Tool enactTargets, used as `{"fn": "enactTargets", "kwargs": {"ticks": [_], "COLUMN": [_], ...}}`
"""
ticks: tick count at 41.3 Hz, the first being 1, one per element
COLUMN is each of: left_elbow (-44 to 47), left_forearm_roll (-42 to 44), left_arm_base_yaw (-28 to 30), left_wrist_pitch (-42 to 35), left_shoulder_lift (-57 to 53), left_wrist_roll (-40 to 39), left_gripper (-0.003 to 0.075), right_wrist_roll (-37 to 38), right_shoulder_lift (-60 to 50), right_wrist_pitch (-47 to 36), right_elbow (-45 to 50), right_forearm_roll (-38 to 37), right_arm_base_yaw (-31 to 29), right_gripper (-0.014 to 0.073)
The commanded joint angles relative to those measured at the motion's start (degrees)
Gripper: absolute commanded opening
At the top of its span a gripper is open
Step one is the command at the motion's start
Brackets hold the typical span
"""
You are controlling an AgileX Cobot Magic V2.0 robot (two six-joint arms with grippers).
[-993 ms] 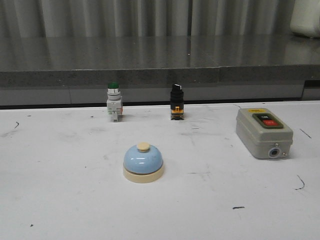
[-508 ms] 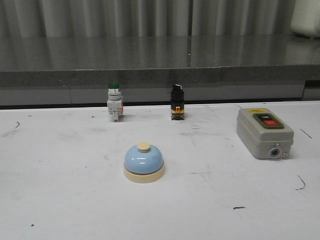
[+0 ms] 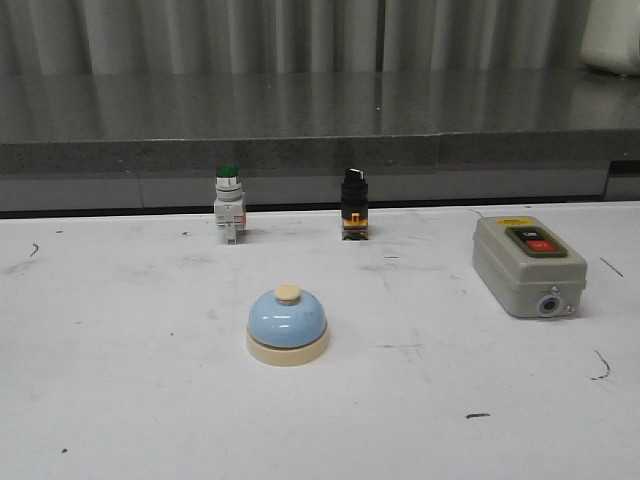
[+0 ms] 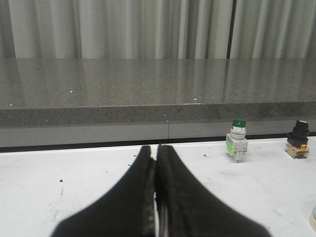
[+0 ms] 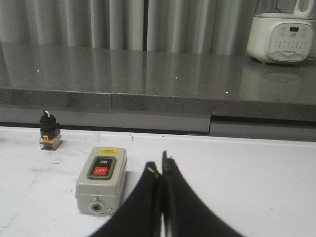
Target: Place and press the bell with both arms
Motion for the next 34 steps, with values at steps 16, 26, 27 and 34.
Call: {"fn": "enactTargets", "kwargs": {"ticks": [16, 26, 27, 34], "left_elbow": [1.37, 1.37, 1.37, 1.37], "left_forearm_roll": [-0.06, -0.06, -0.06, -0.06], "left_arm_base_yaw": [0.18, 3.63, 3.63, 3.63], "left_wrist_pitch": [-4.78, -4.78, -4.78, -4.78], "left_shoulder_lift": [-0.9, -0.9, -0.9, -0.9], "left_wrist_roll": [0.07, 0.07, 0.07, 0.07], "left_gripper": [-0.002, -0.002, -0.002, -0.002], "right_wrist_roll": [0.01, 0.01, 0.01, 0.01], "right_shoulder_lift": [-0.93, -0.93, -0.93, -0.93], "right_wrist_pitch": [-4.22, -4.22, -4.22, -4.22], "right_elbow": [-0.39, -0.39, -0.39, -0.39], "right_forearm_roll": [-0.25, -0.25, -0.25, -0.25], "right_arm_base_yaw": [0.04, 0.04, 0.04, 0.04], "right_gripper": [-0.0067, -0.0067, -0.0067, -0.0067]}}
